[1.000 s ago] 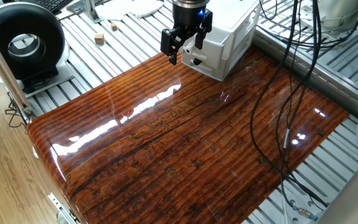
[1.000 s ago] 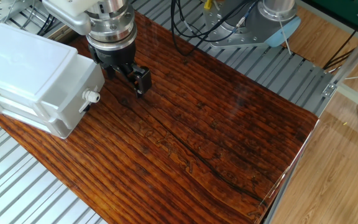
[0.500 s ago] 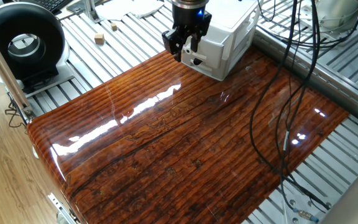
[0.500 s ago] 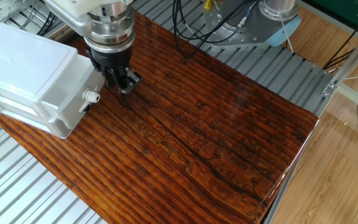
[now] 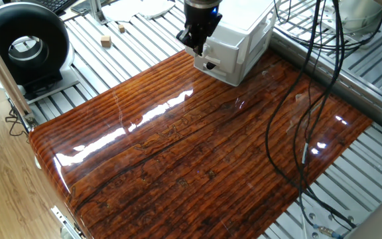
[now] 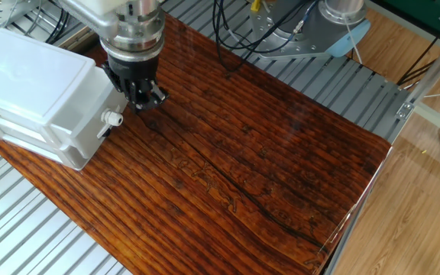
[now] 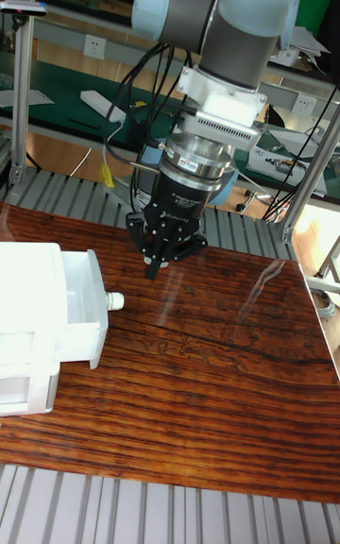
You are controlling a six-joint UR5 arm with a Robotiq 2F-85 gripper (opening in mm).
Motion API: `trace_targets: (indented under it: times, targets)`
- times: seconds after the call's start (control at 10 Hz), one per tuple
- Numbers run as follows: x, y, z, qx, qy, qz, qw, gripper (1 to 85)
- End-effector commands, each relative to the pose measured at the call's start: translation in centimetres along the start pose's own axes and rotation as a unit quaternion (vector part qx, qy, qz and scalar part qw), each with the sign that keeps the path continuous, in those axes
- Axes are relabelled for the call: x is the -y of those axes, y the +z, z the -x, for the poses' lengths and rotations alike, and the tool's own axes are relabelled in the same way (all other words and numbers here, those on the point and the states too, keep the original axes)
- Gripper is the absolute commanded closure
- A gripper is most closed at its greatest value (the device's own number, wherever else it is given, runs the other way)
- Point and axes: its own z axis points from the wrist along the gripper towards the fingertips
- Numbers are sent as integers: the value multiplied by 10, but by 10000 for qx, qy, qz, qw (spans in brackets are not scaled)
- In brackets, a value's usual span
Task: Grasp the handle and close the drawer
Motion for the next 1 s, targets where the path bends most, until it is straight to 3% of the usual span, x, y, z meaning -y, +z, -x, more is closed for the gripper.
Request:
trace_targets:
  times: [0.0, 0.1, 0.3, 0.4, 0.5, 0.7, 0.8, 0.9]
  targets:
    - [-5, -21, 18, 142, -1896, -124, 9817, 810]
    - [0, -22, 22, 99, -2719, -305, 9618, 753]
    - [19, -23, 17, -156, -4135, -600, 9084, 717]
    - [26, -21, 14, -228, -4656, -643, 8824, 700]
    - [31, -19, 14, -211, -4990, -694, 8636, 683]
    - [31, -11, 7, -100, -5469, -526, 8355, 593]
    - [31, -7, 3, -17, -5777, -437, 8151, 517]
    - [37, -7, 3, 18, -6144, -533, 7872, 493]
